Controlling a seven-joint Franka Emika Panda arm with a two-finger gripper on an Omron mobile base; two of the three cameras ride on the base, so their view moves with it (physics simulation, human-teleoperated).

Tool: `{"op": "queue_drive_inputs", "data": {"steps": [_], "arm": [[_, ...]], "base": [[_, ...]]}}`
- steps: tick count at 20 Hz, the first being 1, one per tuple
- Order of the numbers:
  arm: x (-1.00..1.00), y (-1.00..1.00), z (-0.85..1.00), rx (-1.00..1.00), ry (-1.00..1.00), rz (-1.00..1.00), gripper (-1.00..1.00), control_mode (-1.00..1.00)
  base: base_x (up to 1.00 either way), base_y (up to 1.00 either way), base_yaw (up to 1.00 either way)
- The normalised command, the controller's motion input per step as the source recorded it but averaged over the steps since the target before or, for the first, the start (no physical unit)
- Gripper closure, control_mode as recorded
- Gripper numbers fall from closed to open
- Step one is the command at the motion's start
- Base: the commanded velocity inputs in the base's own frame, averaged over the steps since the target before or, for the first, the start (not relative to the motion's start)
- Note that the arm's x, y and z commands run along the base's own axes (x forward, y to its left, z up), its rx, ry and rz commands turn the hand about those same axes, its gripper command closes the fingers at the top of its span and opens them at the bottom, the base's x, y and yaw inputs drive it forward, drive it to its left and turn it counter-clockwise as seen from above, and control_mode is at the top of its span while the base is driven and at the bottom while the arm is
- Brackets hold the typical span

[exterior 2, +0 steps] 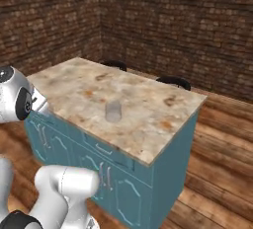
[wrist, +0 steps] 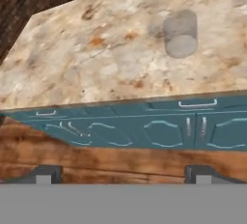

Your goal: Pick the glass cup and strainer and place them in the sink. Then turn on the water.

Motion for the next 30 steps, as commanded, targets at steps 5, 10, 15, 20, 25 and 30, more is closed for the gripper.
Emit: {"op": "queue_drive_inputs", "data": {"steps": [5,10,15,20,25,30], "arm": [[0.00,0.00,0.00,0.00,0.00,0.00,-1.00,1.00],[0.00,0.00,0.00,0.00,0.00,0.00,-1.00,1.00],[0.00,0.00,0.00,0.00,0.00,0.00,-1.00,1.00],[0.00,0.00,0.00,0.00,0.00,0.00,-1.00,1.00],[0.00,0.00,0.00,0.00,0.00,0.00,-1.00,1.00],[0.00,0.00,0.00,0.00,0.00,0.00,-1.00,1.00]], "base": [[0.58,0.02,-0.55],[0.09,0.27,-0.56],[0.02,0.48,-0.43],[0.20,0.71,-0.25],[0.46,0.30,-0.06],[0.62,0.00,0.00]]}}
